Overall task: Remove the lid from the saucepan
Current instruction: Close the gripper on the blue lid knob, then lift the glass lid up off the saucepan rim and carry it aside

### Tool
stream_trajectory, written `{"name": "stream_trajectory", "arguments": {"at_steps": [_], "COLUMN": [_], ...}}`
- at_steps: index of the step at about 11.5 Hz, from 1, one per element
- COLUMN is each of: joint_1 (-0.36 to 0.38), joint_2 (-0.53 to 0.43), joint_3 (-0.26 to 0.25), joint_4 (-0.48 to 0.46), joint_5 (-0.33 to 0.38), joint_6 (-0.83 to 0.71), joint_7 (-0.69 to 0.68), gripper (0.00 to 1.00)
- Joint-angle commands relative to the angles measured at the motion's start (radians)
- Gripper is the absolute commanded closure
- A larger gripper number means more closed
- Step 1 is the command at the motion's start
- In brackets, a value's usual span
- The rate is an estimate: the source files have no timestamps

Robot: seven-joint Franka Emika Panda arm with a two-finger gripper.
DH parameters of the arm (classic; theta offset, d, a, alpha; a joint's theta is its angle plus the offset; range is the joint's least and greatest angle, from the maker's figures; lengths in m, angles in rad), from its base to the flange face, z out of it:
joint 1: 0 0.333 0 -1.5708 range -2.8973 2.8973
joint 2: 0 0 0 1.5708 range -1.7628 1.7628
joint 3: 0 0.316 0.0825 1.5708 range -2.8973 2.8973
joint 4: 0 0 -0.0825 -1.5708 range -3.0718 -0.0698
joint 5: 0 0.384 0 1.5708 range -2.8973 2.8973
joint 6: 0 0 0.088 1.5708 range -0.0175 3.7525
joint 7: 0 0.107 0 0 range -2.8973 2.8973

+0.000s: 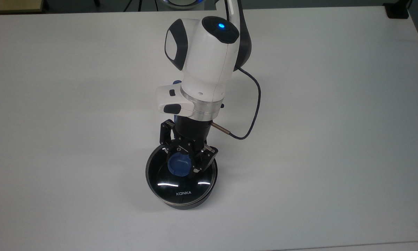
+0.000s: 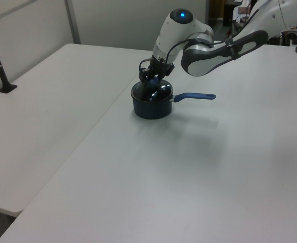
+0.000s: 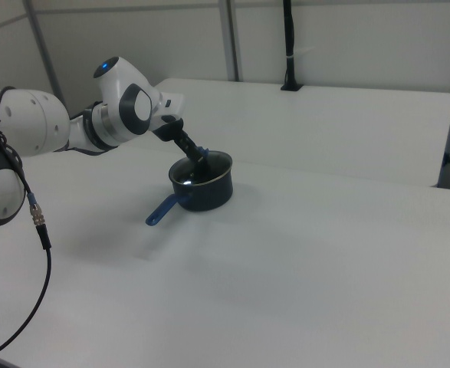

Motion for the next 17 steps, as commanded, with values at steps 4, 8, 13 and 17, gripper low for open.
{"name": "stream_trajectory", "arguments": {"at_steps": [4, 8, 13, 17], "joint_1": [0.016, 0.011, -0.084, -0.22], "joint_2": [-0.025, -0.102, -0.316, -0.548], "joint_3": [-0.014, -0.005, 0.038, 0.022], "joint_4": [-0.006, -0.046, -0.153, -0.338], "joint_5": [-0.035, -0.011, 0.26, 0.428], "joint_6": [0.009, -0.019, -0.292, -0.546], "joint_7": [-0.04, -0.099, -0.58, -1.159], "gripper": [0.71, 0.71, 0.71, 0.71]}}
